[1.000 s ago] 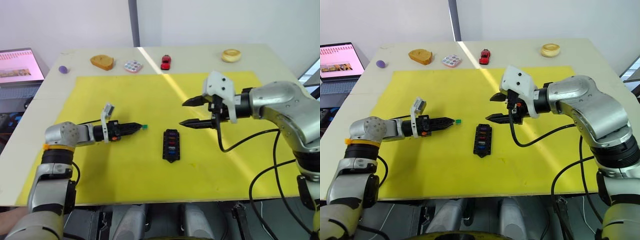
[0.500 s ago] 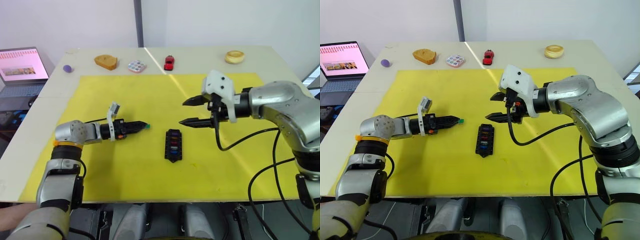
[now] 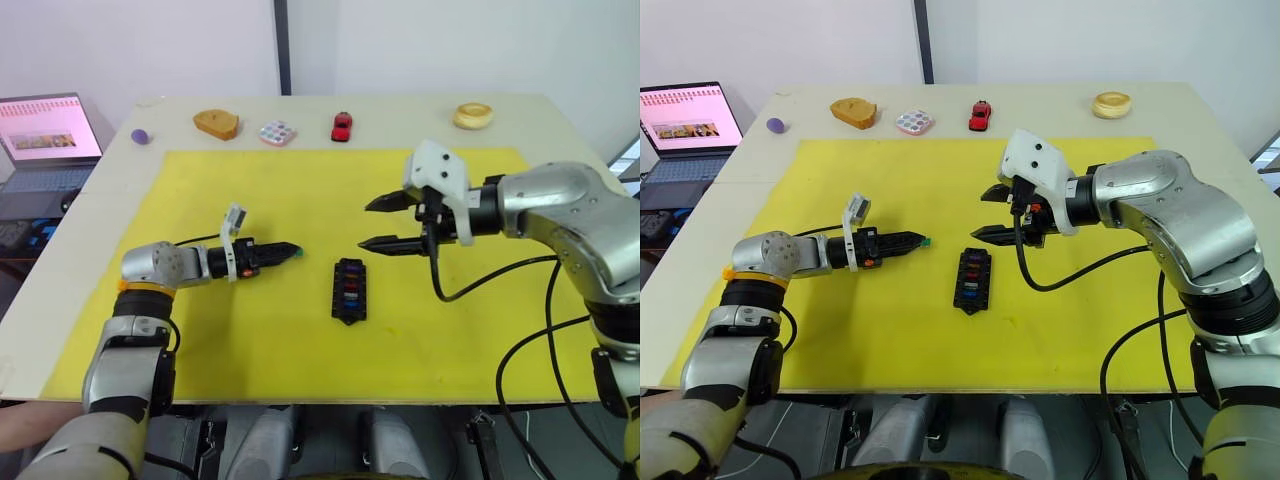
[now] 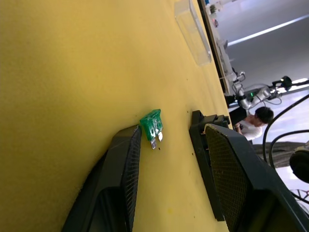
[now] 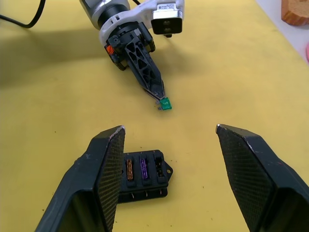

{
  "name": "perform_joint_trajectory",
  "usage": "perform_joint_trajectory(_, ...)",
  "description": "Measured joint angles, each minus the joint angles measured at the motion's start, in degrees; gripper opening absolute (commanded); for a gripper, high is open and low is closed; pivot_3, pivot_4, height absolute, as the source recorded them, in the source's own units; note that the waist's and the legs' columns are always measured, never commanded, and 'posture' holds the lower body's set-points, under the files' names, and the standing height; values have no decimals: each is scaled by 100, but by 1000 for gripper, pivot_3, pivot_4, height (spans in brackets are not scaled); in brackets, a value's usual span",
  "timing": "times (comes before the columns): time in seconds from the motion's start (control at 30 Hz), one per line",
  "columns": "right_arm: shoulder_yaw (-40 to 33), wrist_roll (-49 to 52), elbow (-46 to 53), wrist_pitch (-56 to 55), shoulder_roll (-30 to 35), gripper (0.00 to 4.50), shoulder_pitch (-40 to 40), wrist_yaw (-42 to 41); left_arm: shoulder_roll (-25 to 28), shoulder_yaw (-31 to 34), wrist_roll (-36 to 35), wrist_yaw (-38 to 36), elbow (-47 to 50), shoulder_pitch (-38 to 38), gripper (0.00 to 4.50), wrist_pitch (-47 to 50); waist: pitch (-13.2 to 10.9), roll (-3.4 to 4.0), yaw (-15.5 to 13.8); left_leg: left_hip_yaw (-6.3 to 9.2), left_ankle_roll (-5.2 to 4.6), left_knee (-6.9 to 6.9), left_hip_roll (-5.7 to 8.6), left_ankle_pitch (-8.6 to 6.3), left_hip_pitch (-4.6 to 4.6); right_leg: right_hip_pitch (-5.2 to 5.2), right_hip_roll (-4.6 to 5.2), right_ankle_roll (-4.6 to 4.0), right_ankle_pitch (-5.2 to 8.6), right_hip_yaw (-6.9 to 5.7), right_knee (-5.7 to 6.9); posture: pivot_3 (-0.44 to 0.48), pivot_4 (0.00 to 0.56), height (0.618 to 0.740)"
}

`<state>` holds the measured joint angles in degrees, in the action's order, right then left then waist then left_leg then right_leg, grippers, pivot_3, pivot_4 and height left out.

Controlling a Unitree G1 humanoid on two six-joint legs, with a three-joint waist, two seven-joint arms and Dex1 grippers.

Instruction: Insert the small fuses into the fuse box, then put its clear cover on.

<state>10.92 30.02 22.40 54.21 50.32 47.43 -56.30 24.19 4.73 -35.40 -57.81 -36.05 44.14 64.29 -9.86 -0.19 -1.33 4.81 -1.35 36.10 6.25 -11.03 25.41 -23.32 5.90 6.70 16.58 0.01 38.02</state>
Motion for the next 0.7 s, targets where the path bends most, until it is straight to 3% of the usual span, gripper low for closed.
perform_joint_trajectory(0.1,1,-1,4,0,0,3174,0,-10,-54,20,3,1,-34,11,2200,-27,0,0,-37,0,0,2,0,0,0,0,0,0,0,0,0,0,150,740)
perform_joint_trajectory(0.2,2,-1,10,0,0,3214,0,-12,-99,50,26,55,-40,10,1368,-94,0,0,-74,-2,0,4,0,0,0,-1,0,0,0,1,0,0,150,740)
perform_joint_trajectory(0.7,20,2,29,30,0,3214,0,-31,-205,52,124,120,-92,-8,1368,-258,3,1,-87,-1,1,2,-1,-1,-5,2,0,0,0,1,0,0,150,740)
